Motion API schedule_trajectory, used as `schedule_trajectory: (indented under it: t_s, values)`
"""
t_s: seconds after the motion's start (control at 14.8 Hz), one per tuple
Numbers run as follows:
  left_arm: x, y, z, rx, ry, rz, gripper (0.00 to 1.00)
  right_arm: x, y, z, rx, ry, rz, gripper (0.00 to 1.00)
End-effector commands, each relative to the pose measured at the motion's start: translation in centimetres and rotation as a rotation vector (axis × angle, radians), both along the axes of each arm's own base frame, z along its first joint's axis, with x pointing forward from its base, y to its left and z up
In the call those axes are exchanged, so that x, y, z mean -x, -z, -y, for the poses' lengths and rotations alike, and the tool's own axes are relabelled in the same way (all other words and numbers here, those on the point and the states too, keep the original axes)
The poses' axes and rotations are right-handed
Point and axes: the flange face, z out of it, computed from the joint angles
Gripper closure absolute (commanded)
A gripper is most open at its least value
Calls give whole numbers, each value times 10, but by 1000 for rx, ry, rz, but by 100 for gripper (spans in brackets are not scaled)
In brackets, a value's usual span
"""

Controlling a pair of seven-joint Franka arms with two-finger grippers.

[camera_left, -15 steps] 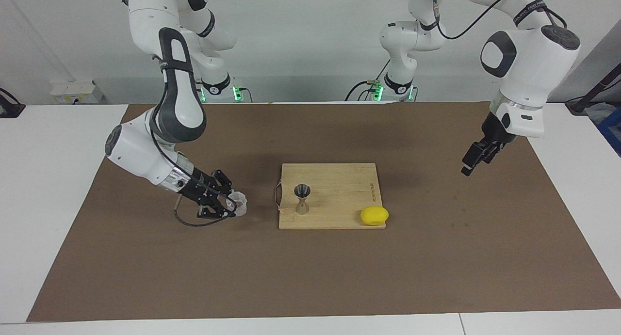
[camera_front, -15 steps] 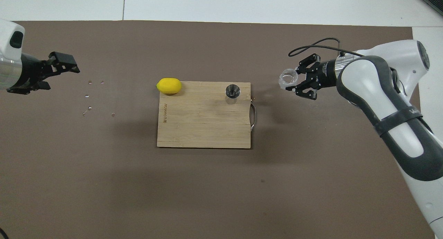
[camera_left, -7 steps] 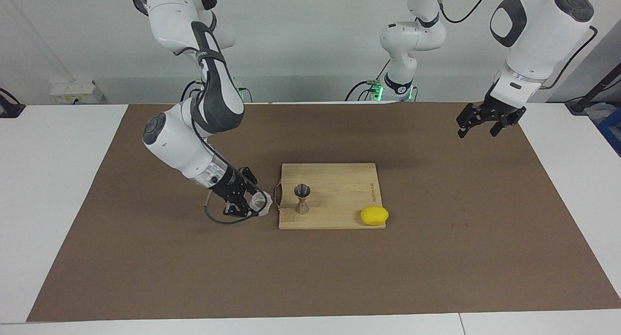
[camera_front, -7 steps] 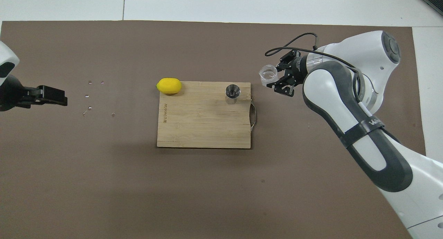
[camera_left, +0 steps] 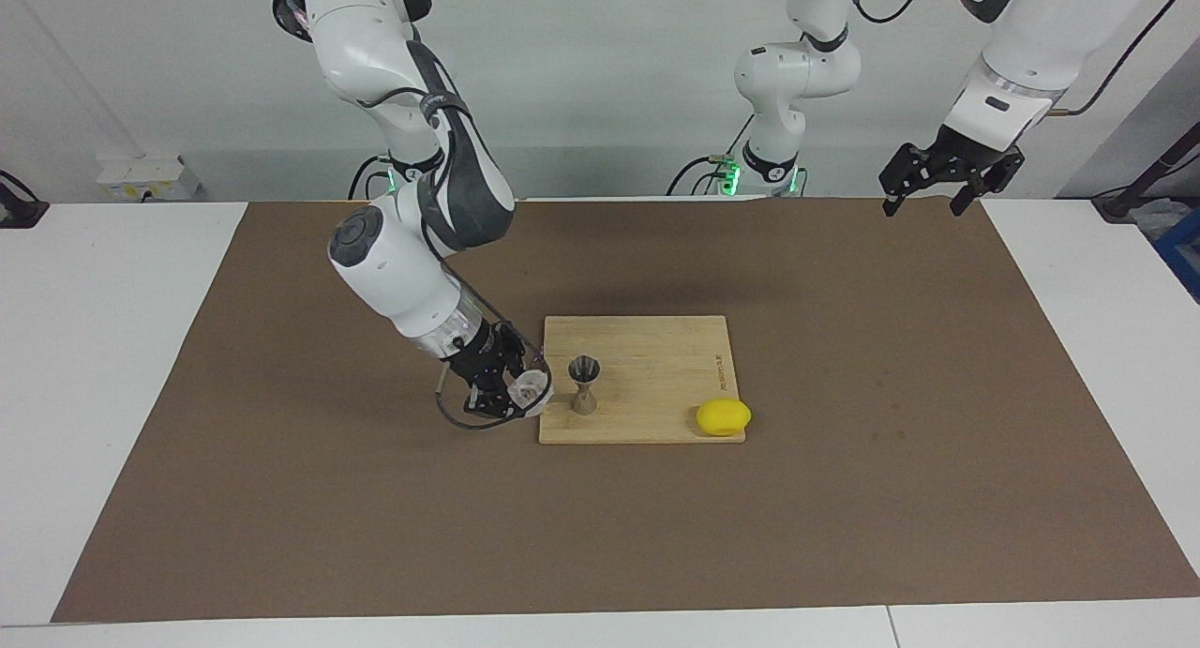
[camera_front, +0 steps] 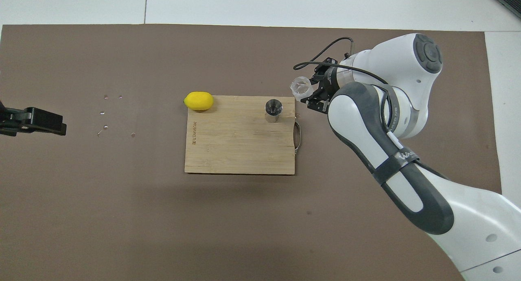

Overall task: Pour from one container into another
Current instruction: 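Carry the clear glass over the metal cup with the right gripper, then tilt the clear glass over the metal cup with the right gripper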

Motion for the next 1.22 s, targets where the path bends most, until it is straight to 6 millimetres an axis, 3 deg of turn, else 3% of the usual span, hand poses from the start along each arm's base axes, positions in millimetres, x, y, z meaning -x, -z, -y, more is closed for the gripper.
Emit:
schedule_trajectory:
  t_s: [0.0,0.41,0.88,1.15]
  values:
    - [6,5,-3,-18,18,-19,0,-1,-2,-21,34,-4,23,100]
    - [0,3,-5,-14,79,16,0,-3,-16,-27,139,-77,80,100]
    - [2,5,1,-14,85,16,0,14,-17,-68,241,-191,123,100]
    - [2,6,-2,-14,80,11,0,17,-17,-70,301,-230,135,100]
